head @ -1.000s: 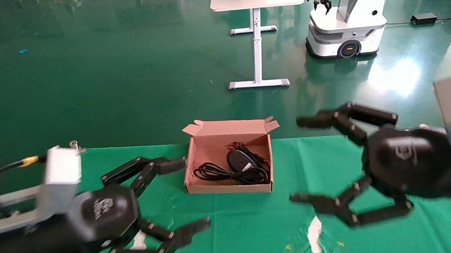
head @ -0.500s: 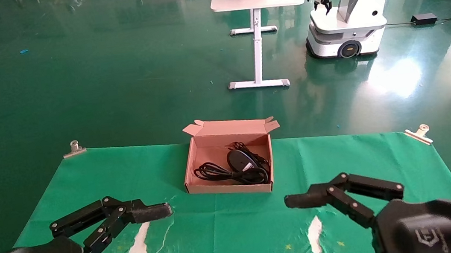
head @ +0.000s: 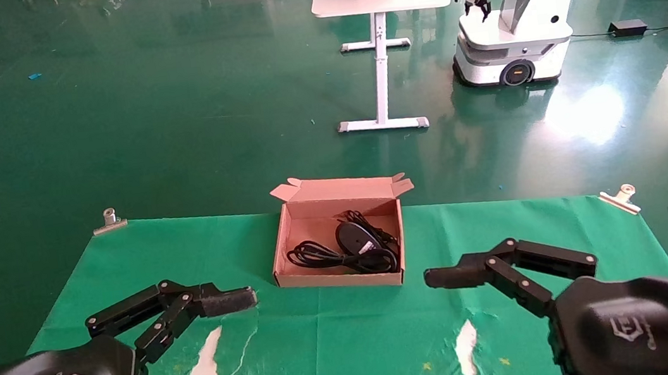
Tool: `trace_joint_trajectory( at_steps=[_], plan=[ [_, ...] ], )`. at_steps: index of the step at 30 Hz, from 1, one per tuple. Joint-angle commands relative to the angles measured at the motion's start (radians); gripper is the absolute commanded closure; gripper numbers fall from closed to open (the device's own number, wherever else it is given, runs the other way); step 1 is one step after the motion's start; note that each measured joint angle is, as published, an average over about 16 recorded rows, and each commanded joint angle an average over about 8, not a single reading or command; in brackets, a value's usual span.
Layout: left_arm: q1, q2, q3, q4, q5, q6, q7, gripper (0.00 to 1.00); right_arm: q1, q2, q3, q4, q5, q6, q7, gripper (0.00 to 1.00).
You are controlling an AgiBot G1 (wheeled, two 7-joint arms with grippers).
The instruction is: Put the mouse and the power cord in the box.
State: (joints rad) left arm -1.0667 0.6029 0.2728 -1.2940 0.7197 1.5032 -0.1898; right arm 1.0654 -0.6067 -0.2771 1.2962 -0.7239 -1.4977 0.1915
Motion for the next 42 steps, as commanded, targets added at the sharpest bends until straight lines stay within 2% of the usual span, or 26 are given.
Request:
trace_joint_trajectory(
  at_steps=[1, 42],
  plan=[
    [-0.002, 0.002, 0.002, 0.003, 0.003, -0.002, 0.001, 0.0, 0.002, -0.001, -0.001, -0.003, -0.002, 0.001, -0.001, 0.0],
    [-0.01, 0.011, 0.009, 0.013, 0.014, -0.01, 0.003, 0.0, 0.012, -0.006, -0.003, -0.017, -0.008, 0.003, -0.008, 0.0]
  ],
)
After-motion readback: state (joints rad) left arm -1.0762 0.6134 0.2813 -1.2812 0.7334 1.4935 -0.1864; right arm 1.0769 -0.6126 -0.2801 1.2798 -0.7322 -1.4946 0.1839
